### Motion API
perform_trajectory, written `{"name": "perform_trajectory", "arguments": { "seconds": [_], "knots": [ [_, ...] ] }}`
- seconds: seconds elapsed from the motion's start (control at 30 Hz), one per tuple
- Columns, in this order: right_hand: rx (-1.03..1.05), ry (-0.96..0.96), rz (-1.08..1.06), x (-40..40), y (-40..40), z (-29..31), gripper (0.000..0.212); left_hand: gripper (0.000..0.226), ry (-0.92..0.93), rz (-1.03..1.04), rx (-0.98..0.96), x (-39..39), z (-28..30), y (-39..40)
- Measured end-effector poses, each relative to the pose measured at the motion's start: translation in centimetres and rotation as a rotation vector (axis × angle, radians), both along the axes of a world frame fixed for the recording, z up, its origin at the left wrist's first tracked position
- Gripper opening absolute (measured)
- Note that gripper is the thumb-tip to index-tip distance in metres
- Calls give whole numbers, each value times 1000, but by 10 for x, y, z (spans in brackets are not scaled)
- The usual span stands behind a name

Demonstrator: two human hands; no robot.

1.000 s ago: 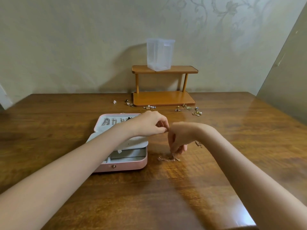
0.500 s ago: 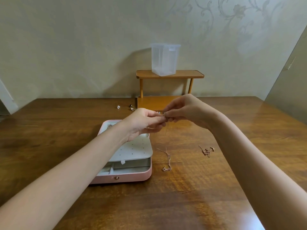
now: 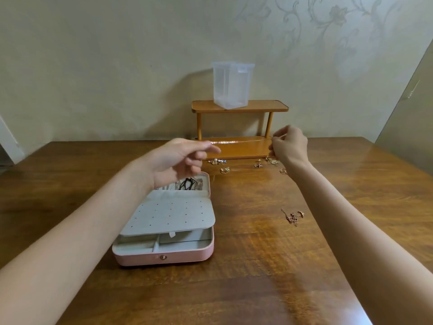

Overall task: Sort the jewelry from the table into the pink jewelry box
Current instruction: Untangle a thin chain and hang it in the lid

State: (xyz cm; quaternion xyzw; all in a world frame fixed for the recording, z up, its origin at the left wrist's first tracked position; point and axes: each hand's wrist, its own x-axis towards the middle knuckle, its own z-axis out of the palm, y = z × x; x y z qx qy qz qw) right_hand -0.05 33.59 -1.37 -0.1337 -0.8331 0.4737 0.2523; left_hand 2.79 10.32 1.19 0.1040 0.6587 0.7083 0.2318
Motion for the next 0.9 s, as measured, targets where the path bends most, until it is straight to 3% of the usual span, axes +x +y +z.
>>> {"name": "perform_trajectory", "arguments": {
  "seconds": [0.13, 0.23, 0.33, 0.37, 0.5, 0.57, 0.67, 0.73, 0.77, 0.83, 0.9],
  "knots": [
    [54, -111, -19, -3, -2, -12, 16, 24, -56, 135, 489, -10, 20, -23],
    [106, -207, 47, 0, -14, -19, 19, 30, 28, 198, 530, -17, 29, -29],
    [141, -416, 202, 4, -25, -28, 13, 27, 260, 291, 173, -20, 37, -26],
    [132, -506, 271, 6, -27, -30, 6, 26, 379, 342, 0, -20, 41, -25],
    [269, -685, 455, 11, -31, -36, 10, 22, 945, 559, -607, -23, 56, -20],
    [356, -715, 509, 11, -32, -35, 6, 20, 1084, 593, -714, -23, 61, -15],
    [497, -798, 587, 10, -32, -24, 7, 18, 1124, 511, -706, -22, 66, -6],
    [602, -735, 605, 5, -33, -5, 19, 18, 1122, 440, -695, -21, 69, 1],
    [596, -596, 573, 4, -35, 8, 20, 17, 1120, 413, -692, -20, 69, 4],
    [325, -221, 510, 5, -44, 39, 16, 15, 1109, 373, -670, -21, 71, 10],
    [-73, -12, 659, 11, -54, 69, 20, 12, 1103, 354, -640, -24, 72, 13]
  ]
}}
